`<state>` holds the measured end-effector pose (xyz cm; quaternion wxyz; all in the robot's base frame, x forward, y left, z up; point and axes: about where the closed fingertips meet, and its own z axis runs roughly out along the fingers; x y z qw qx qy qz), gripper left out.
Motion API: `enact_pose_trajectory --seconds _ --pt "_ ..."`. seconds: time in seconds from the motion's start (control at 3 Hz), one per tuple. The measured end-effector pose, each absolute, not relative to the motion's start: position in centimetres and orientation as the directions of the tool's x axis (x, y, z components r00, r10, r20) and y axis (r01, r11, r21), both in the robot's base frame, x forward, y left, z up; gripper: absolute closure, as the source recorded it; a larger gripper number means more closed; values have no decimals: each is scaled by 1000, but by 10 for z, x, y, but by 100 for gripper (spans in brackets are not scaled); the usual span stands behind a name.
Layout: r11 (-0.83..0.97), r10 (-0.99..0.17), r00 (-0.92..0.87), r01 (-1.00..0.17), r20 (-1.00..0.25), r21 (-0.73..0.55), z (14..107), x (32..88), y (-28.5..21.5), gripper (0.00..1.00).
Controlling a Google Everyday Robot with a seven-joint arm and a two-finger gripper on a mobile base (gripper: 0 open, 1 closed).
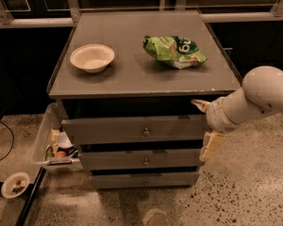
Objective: Open top drawer
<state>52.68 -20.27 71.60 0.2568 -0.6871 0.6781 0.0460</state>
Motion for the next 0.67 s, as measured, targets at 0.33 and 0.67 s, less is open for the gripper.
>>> enact_pose_trajectory --seconds 0.33,0.67 --pt "41 -908 83 -958 -410 -285 701 546 -198 0" --pt "24 -894 99 -963 -436 -267 673 573 -186 0"
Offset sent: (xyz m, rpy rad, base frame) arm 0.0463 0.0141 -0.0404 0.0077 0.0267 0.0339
